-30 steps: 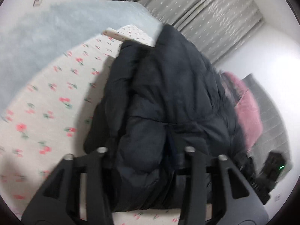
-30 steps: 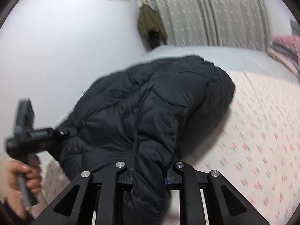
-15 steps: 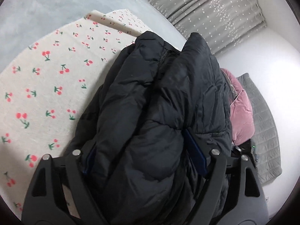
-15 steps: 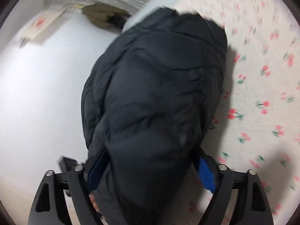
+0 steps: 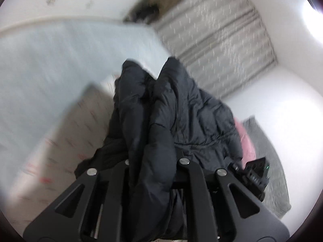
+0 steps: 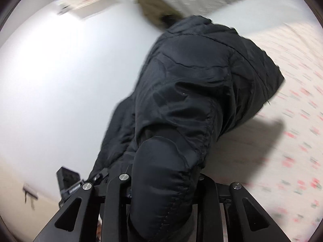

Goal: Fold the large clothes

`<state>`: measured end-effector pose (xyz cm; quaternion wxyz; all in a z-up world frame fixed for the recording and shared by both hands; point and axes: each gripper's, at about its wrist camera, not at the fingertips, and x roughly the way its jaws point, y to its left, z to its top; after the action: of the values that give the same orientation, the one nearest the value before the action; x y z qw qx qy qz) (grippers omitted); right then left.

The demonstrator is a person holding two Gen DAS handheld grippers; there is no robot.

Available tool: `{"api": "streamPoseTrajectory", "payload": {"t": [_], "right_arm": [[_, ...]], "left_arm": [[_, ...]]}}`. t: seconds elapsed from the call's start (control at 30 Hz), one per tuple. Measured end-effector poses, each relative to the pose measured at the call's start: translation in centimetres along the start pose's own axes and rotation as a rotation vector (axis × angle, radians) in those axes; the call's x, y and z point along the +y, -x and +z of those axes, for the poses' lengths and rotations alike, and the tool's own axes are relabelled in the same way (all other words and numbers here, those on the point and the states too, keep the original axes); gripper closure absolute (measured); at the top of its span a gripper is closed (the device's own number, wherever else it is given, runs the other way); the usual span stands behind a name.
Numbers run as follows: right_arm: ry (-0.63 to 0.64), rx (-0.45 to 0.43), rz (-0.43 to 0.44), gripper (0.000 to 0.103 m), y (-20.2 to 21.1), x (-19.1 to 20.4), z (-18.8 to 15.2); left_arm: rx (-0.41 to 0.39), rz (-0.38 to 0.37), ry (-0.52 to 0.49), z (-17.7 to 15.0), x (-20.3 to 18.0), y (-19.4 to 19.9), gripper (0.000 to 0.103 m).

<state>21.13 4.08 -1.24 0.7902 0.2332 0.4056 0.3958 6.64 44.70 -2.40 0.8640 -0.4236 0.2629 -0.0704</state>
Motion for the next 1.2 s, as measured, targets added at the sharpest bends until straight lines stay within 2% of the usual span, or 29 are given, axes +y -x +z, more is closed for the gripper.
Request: {"api": "streamPoseTrajectory", "payload": {"t": [0.1,0.13,0.23,0.27,0.3,0.37,0.4,0.43,0.47,0.5,0.53,0.6,0.63,0.67,0.73,0.8,0.83,0.87,0.9,0.93,1.03,1.1,1.13,1.2], "right_arm": [[0.058,0.003,0.123,0.077,-2.8,4.6,0.7],[0.057,0.003,0.195,0.077,-4.2,5.9,0.8],[0.022,0.048,0.318,0.077,-8.7,7.7,0.1],[0.019,0.066,0.322,0.076,-10.2,8.0,-0.4],[0.022,0.082,0.306,0.076,-11.8,7.8,-0.8],[-0.004,0.125,0.207,0.065,-15.9,6.4,-2.3],[-0.029,0.152,0.133,0.061,-17.4,5.3,-3.1],[-0.060,0.202,0.020,0.052,-19.3,3.6,-4.2],[-0.089,0.254,-0.037,0.043,-20.5,1.9,-5.3],[-0.106,0.242,-0.029,0.032,-20.4,0.8,-6.0],[-0.094,0.201,-0.006,0.032,-19.1,0.1,-6.4],[-0.024,0.190,-0.074,0.026,-17.9,-0.5,-5.2],[0.029,0.189,-0.106,0.025,-16.7,-0.3,-4.6],[0.047,0.179,-0.116,0.025,-15.4,0.1,-5.4],[0.065,0.135,-0.131,0.025,-12.6,-0.5,-4.1],[0.082,0.108,-0.124,0.025,-9.3,-0.9,-3.4],[0.095,0.104,-0.119,0.025,-8.1,-0.8,-3.8],[0.122,0.108,-0.111,0.025,-7.2,0.1,-4.0],[0.159,0.117,-0.104,0.025,-6.5,1.4,-4.2],[0.199,0.126,-0.095,0.025,-5.8,2.7,-5.2],[0.287,0.150,-0.065,0.025,-4.6,6.5,-8.1],[0.329,0.152,-0.054,0.025,-3.8,8.1,-9.6],[0.357,0.155,-0.052,0.025,-2.1,9.0,-10.3],[0.407,0.144,-0.068,0.025,0.5,10.6,-11.2]], "left_arm": [[-0.115,0.020,-0.052,3.1,-1.3,6.6,0.090],[-0.141,0.033,-0.063,3.8,-1.6,8.2,0.090],[-0.210,0.141,-0.123,5.6,-2.0,12.3,0.088],[-0.217,0.180,-0.141,5.8,-1.5,12.3,0.088],[-0.209,0.238,-0.154,6.1,-0.5,11.5,0.086],[-0.147,0.358,-0.142,6.0,2.7,8.3,0.082],[-0.090,0.411,-0.115,5.8,4.9,6.2,0.079],[-0.019,0.477,-0.070,5.4,7.5,4.0,0.062],[0.007,0.472,-0.028,4.8,9.6,2.8,0.058],[-0.020,0.426,-0.003,4.5,10.4,2.9,0.056],[-0.072,0.363,0.030,4.2,11.0,3.7,0.055],[-0.111,0.337,0.081,4.5,11.5,4.9,0.054],[-0.120,0.339,0.112,4.9,11.5,5.3,0.054],[-0.130,0.348,0.154,5.4,11.6,6.0,0.054],[-0.175,0.378,0.190,5.9,10.9,8.1,0.054],[-0.248,0.437,0.153,5.7,8.3,11.0,0.054],[-0.276,0.459,0.125,4.9,6.9,11.8,0.048],[-0.299,0.510,0.084,3.6,4.7,12.8,0.043],[-0.306,0.550,0.059,2.4,3.6,13.3,0.032],[-0.314,0.605,0.020,0.9,1.7,13.6,0.026],[-0.313,0.692,-0.077,-5.2,-3.4,13.7,0.019],[-0.273,0.699,-0.103,-8.3,-5.4,13.1,0.018],[-0.231,0.697,-0.125,-10.4,-6.7,12.3,0.018],[-0.209,0.737,-0.152,-13.0,-8.4,11.6,0.018]]}}
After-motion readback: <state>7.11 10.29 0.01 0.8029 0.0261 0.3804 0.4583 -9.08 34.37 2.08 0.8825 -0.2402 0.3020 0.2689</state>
